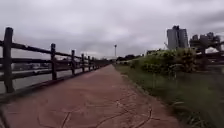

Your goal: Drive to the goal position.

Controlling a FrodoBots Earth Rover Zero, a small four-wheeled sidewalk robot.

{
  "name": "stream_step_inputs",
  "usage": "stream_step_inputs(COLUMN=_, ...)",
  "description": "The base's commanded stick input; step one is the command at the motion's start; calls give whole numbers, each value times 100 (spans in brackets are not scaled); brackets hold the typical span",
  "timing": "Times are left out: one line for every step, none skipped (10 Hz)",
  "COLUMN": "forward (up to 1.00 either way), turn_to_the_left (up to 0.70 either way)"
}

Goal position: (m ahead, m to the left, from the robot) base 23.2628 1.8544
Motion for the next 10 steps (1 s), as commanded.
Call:
stream_step_inputs(forward=100, turn_to_the_left=0)
stream_step_inputs(forward=100, turn_to_the_left=0)
stream_step_inputs(forward=100, turn_to_the_left=0)
stream_step_inputs(forward=100, turn_to_the_left=0)
stream_step_inputs(forward=100, turn_to_the_left=0)
stream_step_inputs(forward=100, turn_to_the_left=0)
stream_step_inputs(forward=100, turn_to_the_left=0)
stream_step_inputs(forward=100, turn_to_the_left=17)
stream_step_inputs(forward=100, turn_to_the_left=40)
stream_step_inputs(forward=100, turn_to_the_left=40)
